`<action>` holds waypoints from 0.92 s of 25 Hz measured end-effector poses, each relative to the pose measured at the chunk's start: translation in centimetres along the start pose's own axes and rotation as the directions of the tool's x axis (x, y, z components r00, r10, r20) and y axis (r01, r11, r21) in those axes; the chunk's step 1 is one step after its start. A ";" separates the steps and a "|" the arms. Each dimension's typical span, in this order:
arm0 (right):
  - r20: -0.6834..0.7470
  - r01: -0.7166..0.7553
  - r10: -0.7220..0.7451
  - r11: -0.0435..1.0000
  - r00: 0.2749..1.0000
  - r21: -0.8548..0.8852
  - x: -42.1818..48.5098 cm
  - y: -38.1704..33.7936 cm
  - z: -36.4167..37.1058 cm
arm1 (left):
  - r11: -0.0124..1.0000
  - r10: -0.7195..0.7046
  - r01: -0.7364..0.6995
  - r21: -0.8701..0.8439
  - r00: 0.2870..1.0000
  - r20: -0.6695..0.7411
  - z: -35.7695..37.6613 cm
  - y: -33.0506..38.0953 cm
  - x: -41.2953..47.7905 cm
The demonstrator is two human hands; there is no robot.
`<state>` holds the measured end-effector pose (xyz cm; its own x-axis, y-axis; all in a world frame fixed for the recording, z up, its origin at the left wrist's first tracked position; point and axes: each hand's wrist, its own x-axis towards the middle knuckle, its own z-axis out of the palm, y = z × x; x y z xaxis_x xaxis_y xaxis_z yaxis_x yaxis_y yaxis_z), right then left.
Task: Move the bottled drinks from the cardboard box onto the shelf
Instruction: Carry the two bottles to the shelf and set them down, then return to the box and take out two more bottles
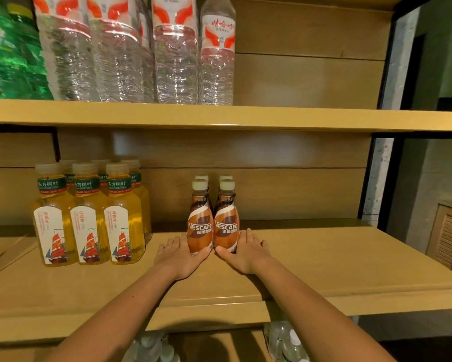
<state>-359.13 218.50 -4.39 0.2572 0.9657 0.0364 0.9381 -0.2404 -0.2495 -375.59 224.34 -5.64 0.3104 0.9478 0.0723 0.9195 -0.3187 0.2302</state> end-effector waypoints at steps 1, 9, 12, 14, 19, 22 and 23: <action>-0.005 -0.005 0.005 1.000 1.000 0.005 -0.4 0.1 -0.4 | 1.000 -0.008 0.008 -0.015 1.000 -0.004 -0.4 0.1 -0.5; -0.182 -0.035 0.023 0.997 0.983 -0.065 -10.3 4.3 -5.0 | 0.974 0.226 -0.223 0.038 0.971 -0.081 -4.2 2.7 -11.2; -0.215 -0.114 0.087 0.986 0.973 -0.120 -15.8 7.5 -7.1 | 0.918 0.397 -0.395 0.035 0.917 -0.049 -4.7 7.9 -15.4; -0.235 -0.184 0.143 0.970 0.961 -0.159 -20.2 10.5 -8.4 | 0.861 0.509 -0.509 0.019 0.861 -0.016 -4.4 12.7 -17.7; -0.294 -0.435 0.364 0.871 0.884 -0.227 -33.7 21.4 -10.8 | 0.638 0.767 -0.762 -0.110 0.642 0.001 -1.1 27.3 -23.6; -0.330 -0.649 0.577 0.742 0.747 -0.169 -43.6 28.8 -12.6 | 0.478 0.876 -0.855 -0.204 0.481 0.038 0.7 36.4 -29.3; -0.333 -0.696 0.628 0.704 0.704 -0.143 -46.7 30.8 -13.1 | 0.439 0.897 -0.874 -0.210 0.440 0.042 1.3 39.0 -31.1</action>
<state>-339.17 164.66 -1.11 0.8470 0.4958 0.1915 0.5148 -0.8550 -0.0631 -349.01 182.43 -0.20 0.9714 0.1313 0.1978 0.0815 -0.9669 0.2417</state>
